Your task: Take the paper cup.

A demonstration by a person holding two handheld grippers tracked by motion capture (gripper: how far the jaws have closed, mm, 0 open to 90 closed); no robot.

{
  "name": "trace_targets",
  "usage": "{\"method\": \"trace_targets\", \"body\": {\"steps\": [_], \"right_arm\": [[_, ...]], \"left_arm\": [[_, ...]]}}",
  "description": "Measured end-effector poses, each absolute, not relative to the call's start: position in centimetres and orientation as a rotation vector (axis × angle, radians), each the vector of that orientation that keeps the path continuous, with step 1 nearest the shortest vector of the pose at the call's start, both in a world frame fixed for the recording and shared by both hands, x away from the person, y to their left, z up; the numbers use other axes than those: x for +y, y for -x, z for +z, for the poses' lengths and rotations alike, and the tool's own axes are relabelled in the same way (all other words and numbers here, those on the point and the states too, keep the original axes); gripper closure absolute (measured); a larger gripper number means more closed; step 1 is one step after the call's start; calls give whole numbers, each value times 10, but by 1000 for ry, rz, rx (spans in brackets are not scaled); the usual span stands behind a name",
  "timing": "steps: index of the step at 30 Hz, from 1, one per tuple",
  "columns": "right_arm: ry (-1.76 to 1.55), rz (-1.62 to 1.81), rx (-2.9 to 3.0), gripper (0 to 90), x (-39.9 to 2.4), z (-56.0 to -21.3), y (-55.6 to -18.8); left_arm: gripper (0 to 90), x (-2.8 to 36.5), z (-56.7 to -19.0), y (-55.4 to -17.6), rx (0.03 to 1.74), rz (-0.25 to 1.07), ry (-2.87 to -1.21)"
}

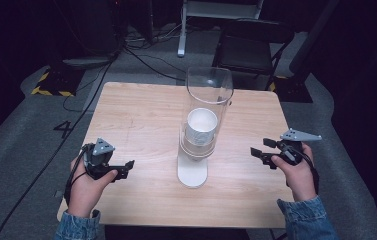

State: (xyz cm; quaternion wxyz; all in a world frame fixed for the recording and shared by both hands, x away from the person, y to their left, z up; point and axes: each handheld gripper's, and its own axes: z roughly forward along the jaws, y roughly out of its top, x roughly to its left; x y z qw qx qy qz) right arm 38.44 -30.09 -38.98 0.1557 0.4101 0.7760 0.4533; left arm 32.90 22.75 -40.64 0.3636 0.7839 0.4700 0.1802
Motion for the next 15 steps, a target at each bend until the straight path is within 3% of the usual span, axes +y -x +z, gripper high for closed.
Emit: {"method": "trace_targets", "body": {"steps": [15], "right_arm": [[-1012,1421,2336,300,-263,-385,-374]], "left_arm": [[165,226,-407,-327,1203,456,-2018]]}}
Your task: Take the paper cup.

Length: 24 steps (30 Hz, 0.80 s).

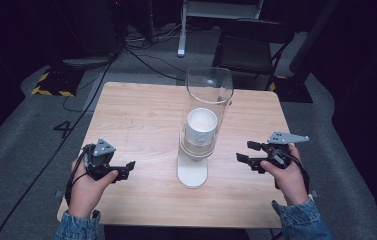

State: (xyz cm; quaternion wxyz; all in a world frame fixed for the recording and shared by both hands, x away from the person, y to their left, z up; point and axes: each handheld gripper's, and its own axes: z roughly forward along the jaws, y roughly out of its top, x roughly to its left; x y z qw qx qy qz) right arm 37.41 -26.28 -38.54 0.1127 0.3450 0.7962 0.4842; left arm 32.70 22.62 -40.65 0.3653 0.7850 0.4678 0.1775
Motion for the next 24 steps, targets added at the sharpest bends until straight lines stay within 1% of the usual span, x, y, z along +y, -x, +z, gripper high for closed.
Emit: {"method": "trace_targets", "body": {"steps": [8,19,24], "right_arm": [[-899,1455,2390,292,-237,-384,-367],[-814,1485,2430,281,-206,-393,-362],[-807,1510,2400,260,-194,-399,-361]], "left_arm": [[166,229,-407,-324,1211,459,-2010],[166,229,-407,-322,1204,456,-2023],[166,229,-408,-322,1202,450,-2028]]}}
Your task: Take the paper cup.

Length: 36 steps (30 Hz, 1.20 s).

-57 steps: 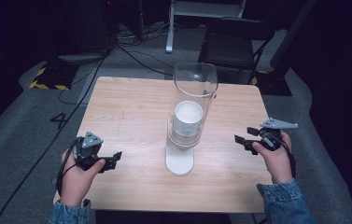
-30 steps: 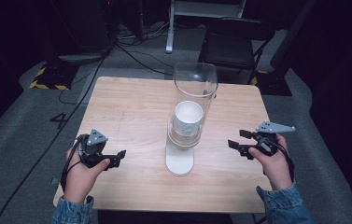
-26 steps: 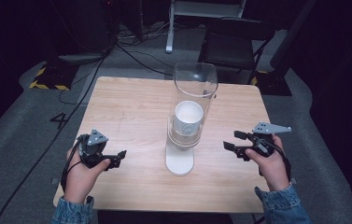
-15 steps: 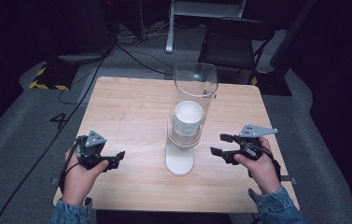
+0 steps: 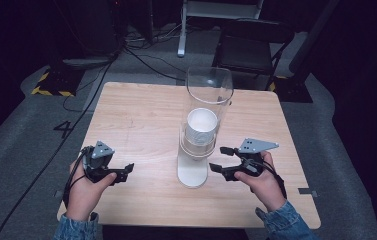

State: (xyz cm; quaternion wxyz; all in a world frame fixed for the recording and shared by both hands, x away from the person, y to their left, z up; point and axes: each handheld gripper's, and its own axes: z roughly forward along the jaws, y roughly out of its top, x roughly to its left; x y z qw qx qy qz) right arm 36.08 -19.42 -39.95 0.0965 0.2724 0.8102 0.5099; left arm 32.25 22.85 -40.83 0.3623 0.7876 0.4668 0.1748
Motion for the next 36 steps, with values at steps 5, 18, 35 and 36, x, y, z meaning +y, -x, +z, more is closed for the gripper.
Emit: {"method": "trace_targets", "body": {"steps": [5,18,35,36], "right_arm": [[-807,1517,2387,235,-180,-410,-361],[-781,1521,2297,255,-153,-430,-371],[-737,1492,2190,338,-136,-444,-372],[-737,1495,2188,340,-136,-444,-372]], "left_arm": [[166,228,-409,-323,1201,447,-2030],[165,228,-411,-323,1207,441,-2031],[165,231,-414,-323,1210,424,-2037],[165,231,-414,-323,1213,424,-2035]]}}
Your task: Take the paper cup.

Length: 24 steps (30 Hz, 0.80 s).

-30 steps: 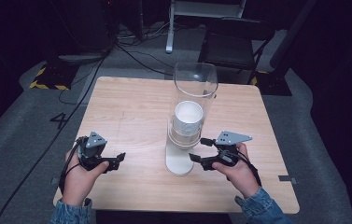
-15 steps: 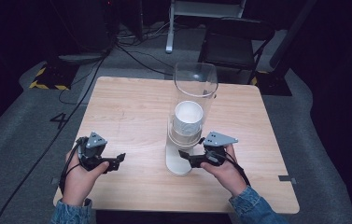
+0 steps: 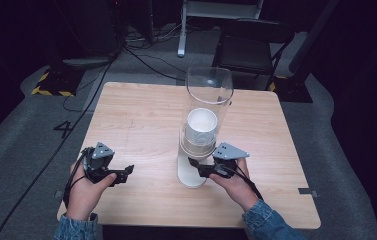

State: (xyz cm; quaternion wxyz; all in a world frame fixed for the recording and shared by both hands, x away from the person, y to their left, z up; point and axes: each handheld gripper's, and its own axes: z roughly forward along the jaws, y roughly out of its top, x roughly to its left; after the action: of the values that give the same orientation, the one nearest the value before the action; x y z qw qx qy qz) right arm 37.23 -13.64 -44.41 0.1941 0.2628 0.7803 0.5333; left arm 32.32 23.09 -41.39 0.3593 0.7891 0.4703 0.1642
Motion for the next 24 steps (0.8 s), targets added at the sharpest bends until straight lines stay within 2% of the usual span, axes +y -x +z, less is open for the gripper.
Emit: {"method": "trace_targets", "body": {"steps": [24], "right_arm": [[-677,1421,2214,355,-142,-442,-374]], "left_arm": [[166,236,-414,-321,1227,418,-2018]]}}
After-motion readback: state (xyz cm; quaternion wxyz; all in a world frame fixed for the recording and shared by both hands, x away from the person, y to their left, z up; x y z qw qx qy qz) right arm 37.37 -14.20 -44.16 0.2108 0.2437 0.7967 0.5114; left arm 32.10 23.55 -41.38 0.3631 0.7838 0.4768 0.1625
